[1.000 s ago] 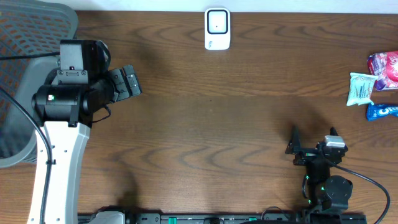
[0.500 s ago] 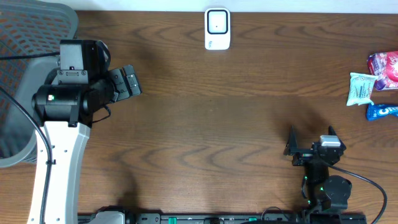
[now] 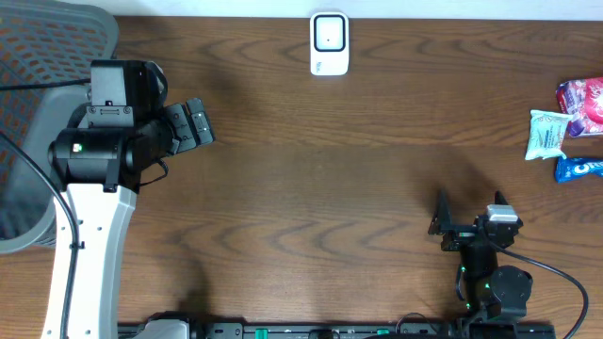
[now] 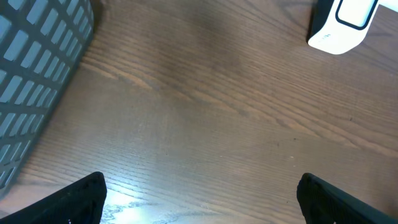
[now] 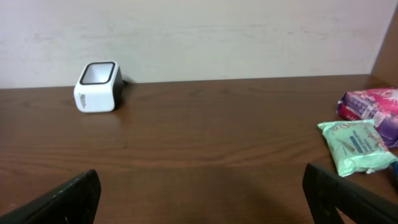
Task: Scan the item barcode
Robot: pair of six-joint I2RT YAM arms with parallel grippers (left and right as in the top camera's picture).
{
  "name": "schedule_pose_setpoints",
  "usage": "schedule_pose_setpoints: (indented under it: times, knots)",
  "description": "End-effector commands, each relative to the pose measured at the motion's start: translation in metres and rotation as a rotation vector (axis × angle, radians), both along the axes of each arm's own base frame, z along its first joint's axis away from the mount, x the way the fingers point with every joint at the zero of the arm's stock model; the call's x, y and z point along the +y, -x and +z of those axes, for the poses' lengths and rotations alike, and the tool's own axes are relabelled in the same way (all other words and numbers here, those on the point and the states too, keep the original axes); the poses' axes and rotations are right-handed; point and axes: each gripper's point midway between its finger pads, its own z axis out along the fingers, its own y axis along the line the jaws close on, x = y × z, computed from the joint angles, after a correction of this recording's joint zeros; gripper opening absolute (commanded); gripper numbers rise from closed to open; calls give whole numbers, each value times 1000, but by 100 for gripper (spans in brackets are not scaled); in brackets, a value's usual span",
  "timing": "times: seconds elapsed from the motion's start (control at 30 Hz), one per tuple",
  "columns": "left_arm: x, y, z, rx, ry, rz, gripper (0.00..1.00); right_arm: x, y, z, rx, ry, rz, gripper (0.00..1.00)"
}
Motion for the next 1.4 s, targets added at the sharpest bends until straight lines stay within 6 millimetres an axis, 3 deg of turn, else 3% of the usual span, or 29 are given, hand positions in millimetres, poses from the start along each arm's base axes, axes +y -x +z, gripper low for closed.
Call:
schedule_pose_setpoints:
  times: [0.0, 0.27, 1.37]
  knots:
    - [2, 1, 1, -1, -4, 7, 98, 5, 0, -1, 0, 38, 25, 99]
    - [2, 1, 1, -1, -4, 7, 98, 16, 1, 0, -2, 36, 69, 99]
    - [2, 1, -1, 7, -7, 3, 98, 13, 0, 0, -1, 33, 56, 99]
